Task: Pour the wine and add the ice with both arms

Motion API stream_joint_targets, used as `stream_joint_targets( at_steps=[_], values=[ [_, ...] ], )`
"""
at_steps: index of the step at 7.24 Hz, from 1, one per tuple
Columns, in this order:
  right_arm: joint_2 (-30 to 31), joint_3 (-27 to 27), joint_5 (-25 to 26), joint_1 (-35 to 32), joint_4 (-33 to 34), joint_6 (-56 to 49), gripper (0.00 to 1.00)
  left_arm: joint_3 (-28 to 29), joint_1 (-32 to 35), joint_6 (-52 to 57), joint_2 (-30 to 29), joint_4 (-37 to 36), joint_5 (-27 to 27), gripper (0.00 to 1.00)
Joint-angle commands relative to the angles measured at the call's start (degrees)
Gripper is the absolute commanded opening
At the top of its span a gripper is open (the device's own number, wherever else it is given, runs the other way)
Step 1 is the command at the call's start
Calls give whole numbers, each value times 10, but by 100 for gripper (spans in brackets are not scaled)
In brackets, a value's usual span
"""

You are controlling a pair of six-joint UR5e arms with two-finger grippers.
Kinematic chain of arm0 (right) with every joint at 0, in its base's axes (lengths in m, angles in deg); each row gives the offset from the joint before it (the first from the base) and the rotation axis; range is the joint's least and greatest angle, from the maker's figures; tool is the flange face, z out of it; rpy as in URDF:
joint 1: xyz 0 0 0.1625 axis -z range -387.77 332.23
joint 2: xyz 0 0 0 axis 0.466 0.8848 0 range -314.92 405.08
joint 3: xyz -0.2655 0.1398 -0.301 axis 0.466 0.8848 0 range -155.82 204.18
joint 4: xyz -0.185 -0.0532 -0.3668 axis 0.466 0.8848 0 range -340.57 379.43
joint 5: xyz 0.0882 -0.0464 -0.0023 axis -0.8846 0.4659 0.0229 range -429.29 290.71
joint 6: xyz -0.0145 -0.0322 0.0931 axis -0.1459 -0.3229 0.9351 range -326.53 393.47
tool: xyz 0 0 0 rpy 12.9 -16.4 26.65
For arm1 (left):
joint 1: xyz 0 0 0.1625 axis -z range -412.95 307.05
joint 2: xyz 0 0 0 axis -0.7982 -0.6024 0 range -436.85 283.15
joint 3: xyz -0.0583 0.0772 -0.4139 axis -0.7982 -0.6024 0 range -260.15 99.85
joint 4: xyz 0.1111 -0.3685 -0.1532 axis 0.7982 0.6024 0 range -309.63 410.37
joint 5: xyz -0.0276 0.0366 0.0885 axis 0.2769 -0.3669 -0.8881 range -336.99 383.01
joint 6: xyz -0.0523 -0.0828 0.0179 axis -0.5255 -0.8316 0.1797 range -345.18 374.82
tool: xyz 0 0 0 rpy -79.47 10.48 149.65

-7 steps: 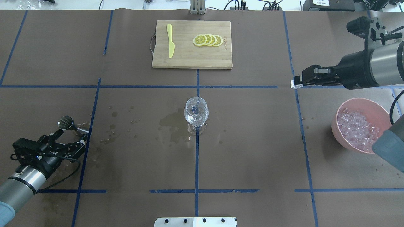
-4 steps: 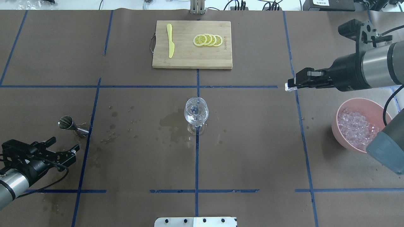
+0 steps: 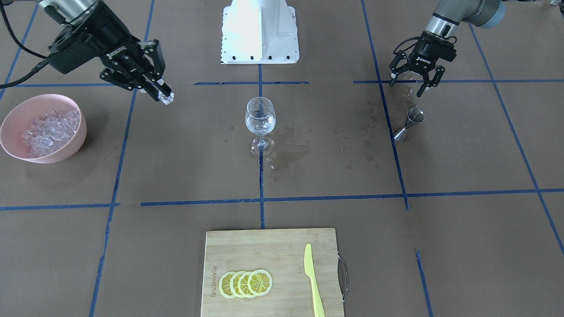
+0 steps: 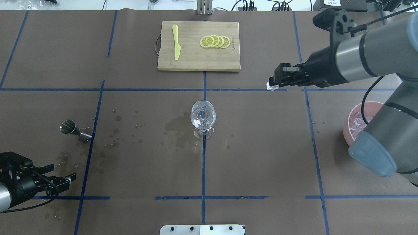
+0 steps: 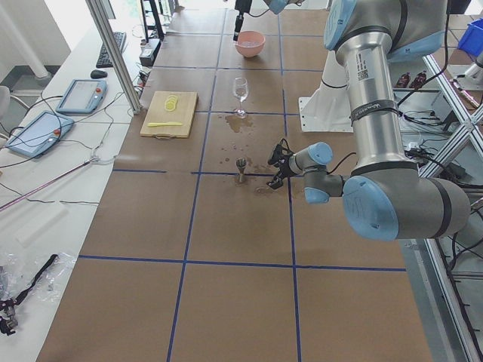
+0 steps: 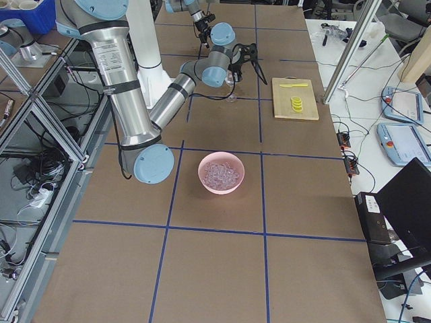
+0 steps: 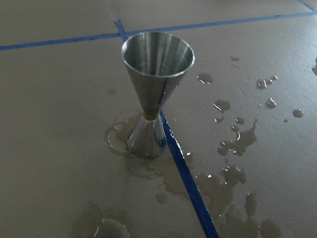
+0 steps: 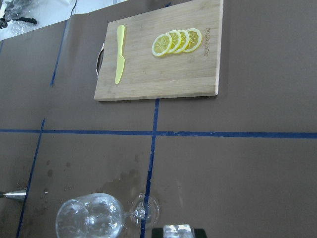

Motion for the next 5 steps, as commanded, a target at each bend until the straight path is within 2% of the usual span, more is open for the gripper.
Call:
stream_joint_targets(
  at_steps=[1, 2, 3, 5],
  values=[
    [-51, 8, 51, 63, 36, 31, 0, -61, 45, -12, 6, -86, 96, 100],
    [-66, 19, 63, 80, 38, 34, 0, -75, 87, -12, 4, -132, 166, 100],
    [-83, 35, 65, 93, 38, 42, 0, -101, 128, -11, 1, -172, 212, 100],
    [-116, 65, 97, 128, 39, 49, 0, -118, 158, -4, -1, -192, 265, 100]
  ],
)
